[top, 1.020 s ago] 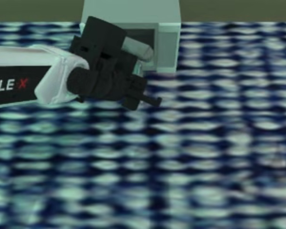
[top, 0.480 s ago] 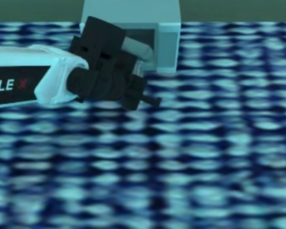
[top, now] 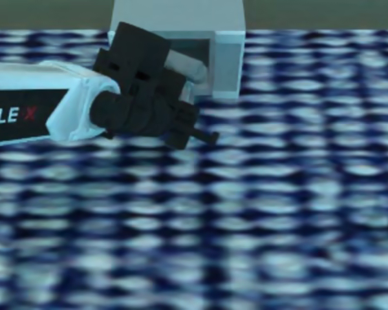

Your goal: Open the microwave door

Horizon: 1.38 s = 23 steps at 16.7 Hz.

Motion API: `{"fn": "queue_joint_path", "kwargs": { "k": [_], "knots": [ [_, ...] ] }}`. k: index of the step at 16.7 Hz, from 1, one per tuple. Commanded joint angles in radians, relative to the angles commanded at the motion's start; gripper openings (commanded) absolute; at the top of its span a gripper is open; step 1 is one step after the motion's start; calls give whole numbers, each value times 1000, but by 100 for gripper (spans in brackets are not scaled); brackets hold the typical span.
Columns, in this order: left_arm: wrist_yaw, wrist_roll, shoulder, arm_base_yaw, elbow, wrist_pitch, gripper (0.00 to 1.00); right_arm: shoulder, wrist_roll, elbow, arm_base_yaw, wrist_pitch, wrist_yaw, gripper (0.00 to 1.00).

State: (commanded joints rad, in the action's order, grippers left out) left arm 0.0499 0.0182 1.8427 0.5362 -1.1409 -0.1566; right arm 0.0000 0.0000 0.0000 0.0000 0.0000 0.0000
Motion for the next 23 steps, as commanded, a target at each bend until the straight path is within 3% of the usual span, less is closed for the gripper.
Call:
{"fn": "queue_joint_path", "kwargs": {
  "k": [8, 23],
  "knots": [
    [52, 61, -24, -24, 31, 1, 0, 0, 0, 0, 0, 0, 0, 100],
    [52, 61, -24, -24, 31, 1, 0, 0, 0, 0, 0, 0, 0, 100]
  ]
}}
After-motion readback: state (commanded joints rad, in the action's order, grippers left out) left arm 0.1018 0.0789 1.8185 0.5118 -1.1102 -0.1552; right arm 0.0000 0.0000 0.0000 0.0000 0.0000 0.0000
